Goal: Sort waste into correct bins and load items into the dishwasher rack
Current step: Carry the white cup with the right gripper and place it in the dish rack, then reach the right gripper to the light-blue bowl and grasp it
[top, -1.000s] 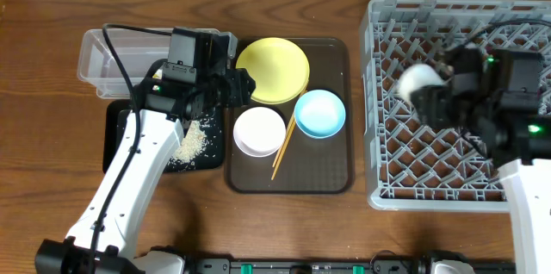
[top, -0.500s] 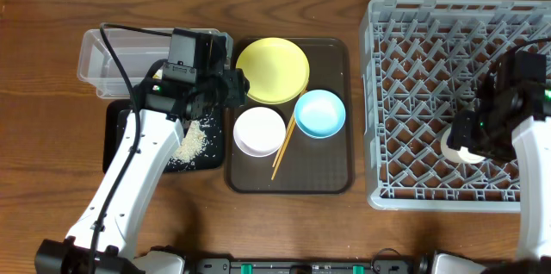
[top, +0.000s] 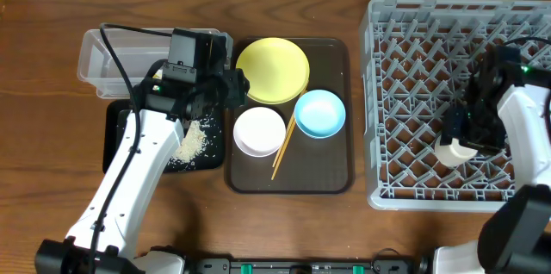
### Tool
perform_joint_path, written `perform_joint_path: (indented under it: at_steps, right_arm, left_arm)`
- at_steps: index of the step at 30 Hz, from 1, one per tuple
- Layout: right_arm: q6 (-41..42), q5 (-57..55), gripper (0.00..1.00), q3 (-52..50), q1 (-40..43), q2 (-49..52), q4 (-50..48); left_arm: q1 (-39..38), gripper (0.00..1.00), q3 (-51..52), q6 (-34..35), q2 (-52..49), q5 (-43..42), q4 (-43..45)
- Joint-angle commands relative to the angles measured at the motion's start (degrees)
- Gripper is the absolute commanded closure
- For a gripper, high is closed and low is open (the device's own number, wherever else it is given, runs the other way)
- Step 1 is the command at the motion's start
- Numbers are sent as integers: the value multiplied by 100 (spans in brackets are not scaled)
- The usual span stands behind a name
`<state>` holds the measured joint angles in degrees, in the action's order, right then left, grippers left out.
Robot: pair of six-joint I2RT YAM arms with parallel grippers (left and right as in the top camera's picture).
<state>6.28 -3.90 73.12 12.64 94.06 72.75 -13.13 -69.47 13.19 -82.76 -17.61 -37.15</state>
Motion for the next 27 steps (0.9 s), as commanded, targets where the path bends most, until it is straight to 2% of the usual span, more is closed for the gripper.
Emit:
perform_joint_path:
  at_steps: [1, 3, 4, 10, 14, 18, 21, 27]
  right_arm:
    - [96, 181, 46, 96, 57, 173, -160]
    - [98, 286, 5, 96, 57, 232, -234]
    - [96, 341, 1, 96, 57, 238, -260]
    - [94, 505, 1, 142, 39, 127, -273]
    - [-52, 763, 1, 450, -22, -177, -354]
    - [-599, 1453, 2, 789, -354, -612, -898]
    - [-1091, 2111, 5, 798, -835, -861, -1561]
    - [-1283, 2214, 9, 767, -2041, -651, -2273]
  left_arm:
    - [26, 53, -50, -94, 26, 76, -20]
    - [26, 47, -50, -94, 26, 79, -35]
    - [26, 45, -50, -94, 26, 76, -50]
    - [26, 42, -50, -94, 26, 90, -350]
    - [26, 42, -50, -15, 26, 614, -776]
    - [26, 41, -50, 540, 26, 1493, -1344]
    - [42, 40, -50, 1213, 26, 2253, -1738]
    - [442, 37, -50, 2052, 26, 2452, -2024]
